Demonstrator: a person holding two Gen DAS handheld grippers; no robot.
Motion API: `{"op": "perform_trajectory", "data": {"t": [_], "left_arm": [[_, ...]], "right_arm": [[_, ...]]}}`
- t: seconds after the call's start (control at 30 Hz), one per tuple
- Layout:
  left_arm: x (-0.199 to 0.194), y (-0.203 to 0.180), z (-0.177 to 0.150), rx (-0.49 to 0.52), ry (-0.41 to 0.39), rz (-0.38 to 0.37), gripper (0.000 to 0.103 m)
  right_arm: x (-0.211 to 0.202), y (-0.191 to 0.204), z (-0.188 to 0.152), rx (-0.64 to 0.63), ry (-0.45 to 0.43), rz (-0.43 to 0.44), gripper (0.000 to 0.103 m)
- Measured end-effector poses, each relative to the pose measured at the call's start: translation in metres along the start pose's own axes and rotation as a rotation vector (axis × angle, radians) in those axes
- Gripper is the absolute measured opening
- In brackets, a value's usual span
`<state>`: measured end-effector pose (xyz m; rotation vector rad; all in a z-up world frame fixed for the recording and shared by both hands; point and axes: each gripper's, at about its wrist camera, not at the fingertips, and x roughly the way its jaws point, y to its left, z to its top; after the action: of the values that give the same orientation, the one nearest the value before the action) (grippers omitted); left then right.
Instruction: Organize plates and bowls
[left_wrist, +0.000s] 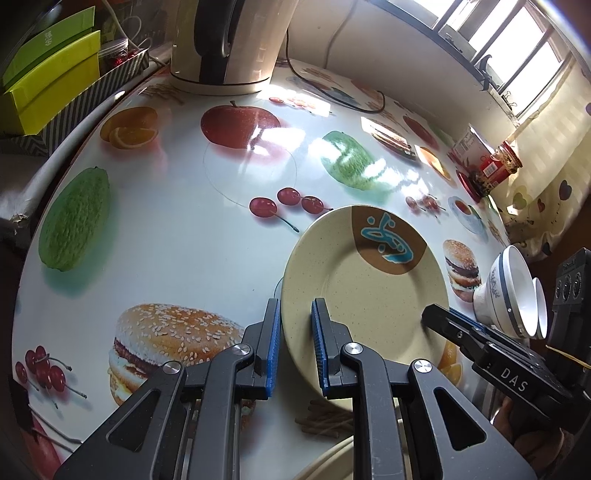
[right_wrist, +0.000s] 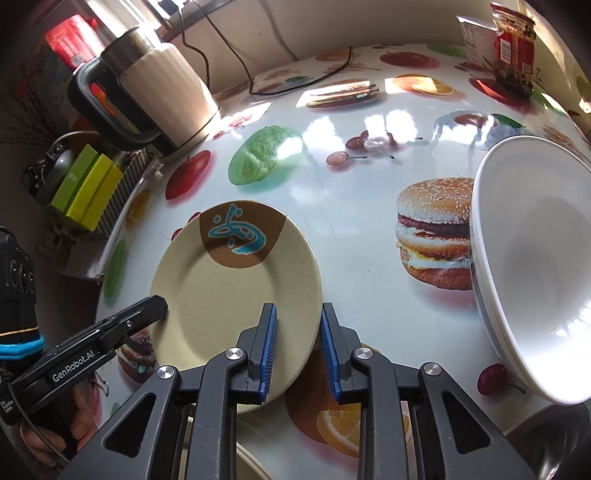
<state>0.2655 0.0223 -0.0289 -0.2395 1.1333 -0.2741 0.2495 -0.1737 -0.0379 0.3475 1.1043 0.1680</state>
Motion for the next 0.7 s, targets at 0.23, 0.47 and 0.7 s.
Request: {"op": "perform_trajectory", "data": {"t": [0.23,0.47,0.7], "left_arm": [[-0.009,-0.001,0.001,-0.001,-0.025,-0.007,0.017],[-0.023,-0.005,-0.003,0.007,-0.046,-0.017,0.017],[-0.041,-0.007,-0.012,0.010,-0.071,-0.028,0.017]], "right_arm": [[-0.010,0.000,0.001,0.001,-0.023,0.017,0.022],[-0.023,0.002,0.000,-0.010,-0.047,0.028,0.022],[-0.041,0.008,-0.006,-0.024,-0.074,0.047,0.022]]}}
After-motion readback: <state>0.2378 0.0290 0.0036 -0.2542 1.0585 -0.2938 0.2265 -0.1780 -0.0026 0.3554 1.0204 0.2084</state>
